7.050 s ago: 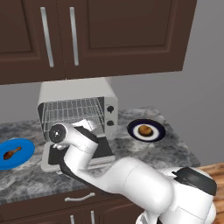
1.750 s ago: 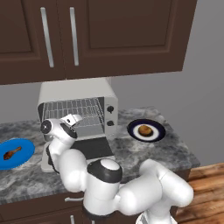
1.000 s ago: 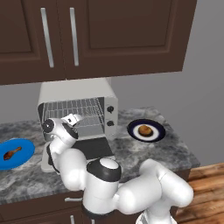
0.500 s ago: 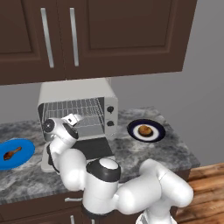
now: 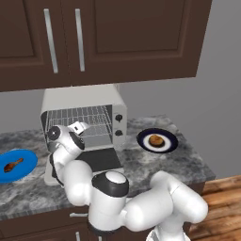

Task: Open the toaster oven door. Place the bread on the bottom rack in the toaster oven and place the chicken drumstick on the top rack.

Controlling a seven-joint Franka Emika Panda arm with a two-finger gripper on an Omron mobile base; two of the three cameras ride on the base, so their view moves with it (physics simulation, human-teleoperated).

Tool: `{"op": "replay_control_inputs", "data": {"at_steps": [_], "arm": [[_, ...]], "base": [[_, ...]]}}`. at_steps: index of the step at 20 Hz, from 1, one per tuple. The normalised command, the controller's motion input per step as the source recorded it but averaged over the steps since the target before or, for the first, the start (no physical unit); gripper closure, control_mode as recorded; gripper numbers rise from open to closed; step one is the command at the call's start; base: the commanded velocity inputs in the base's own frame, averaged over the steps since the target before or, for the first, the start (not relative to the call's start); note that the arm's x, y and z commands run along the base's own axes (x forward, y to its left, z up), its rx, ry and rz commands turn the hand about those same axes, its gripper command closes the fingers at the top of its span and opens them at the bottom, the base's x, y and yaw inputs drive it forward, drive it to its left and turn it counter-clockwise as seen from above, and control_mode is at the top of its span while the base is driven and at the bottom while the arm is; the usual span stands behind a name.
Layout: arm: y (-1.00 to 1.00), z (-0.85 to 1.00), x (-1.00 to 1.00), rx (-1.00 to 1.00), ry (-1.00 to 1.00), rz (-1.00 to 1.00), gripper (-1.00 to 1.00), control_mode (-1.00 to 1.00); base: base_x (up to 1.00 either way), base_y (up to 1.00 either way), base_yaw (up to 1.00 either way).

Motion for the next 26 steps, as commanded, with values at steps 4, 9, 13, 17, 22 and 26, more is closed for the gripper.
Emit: {"op": "replay_control_inputs", "data": {"at_steps": [4, 9, 13, 17, 22, 26], "arm": [[0.05, -0.65, 0.06, 0.07, 0.12, 0.01, 1.00, -1.00], [0.18, -0.71, -0.14, 0.05, 0.11, 0.02, 1.00, -1.00], [0.25, -0.73, -0.03, 0.05, 0.18, 0.00, 1.00, -1.00], [0.25, -0.72, -0.13, 0.06, 0.19, 0.00, 1.00, -1.00], [0.27, -0.73, -0.22, 0.04, 0.21, 0.00, 1.00, -1.00], [0.24, -0.76, -0.30, 0.00, 0.17, 0.00, 1.00, -1.00]], "base": [[0.00, 0.00, 0.00], [0.00, 0.00, 0.00], [0.00, 0.00, 0.00], [0.00, 0.00, 0.00], [0.00, 0.00, 0.00], [0.00, 0.00, 0.00]]}}
